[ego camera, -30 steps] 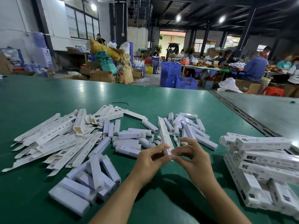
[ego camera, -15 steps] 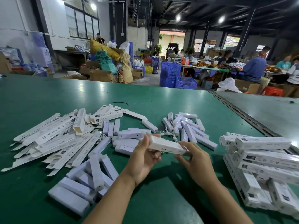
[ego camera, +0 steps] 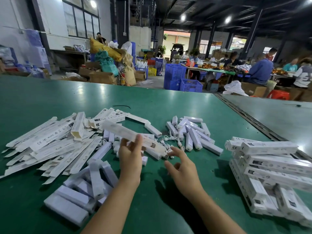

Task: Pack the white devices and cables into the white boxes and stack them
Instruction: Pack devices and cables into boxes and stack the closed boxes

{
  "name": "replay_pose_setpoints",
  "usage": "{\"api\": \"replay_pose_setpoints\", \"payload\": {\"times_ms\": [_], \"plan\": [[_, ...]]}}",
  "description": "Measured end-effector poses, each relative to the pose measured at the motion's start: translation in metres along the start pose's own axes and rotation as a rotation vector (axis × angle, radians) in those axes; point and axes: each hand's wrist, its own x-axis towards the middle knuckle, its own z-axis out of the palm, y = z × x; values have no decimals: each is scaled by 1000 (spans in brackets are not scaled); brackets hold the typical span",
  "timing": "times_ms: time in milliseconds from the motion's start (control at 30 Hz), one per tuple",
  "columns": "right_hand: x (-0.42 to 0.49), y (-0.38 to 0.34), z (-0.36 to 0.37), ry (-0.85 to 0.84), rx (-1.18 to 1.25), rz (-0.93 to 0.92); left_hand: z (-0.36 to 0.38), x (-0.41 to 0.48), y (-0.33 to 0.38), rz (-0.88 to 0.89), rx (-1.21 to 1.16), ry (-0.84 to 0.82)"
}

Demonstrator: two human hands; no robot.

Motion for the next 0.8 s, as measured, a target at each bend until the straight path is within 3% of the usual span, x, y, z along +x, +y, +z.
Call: {"api": "replay_pose_setpoints", "payload": {"times_ms": [133,367,500,800], "plan": [[8,-7,23,-211,-311,-99,-12,14,-1,91,1,333],[26,-22,55,-290,-621,26,-19,21,-5,23,17,416],[26,-24,54,-219,-471,128,-21,24,-8,-8,-30,408],[12,-14,0,145,216,349,-16,24,-5,-65,-144,329]]}}
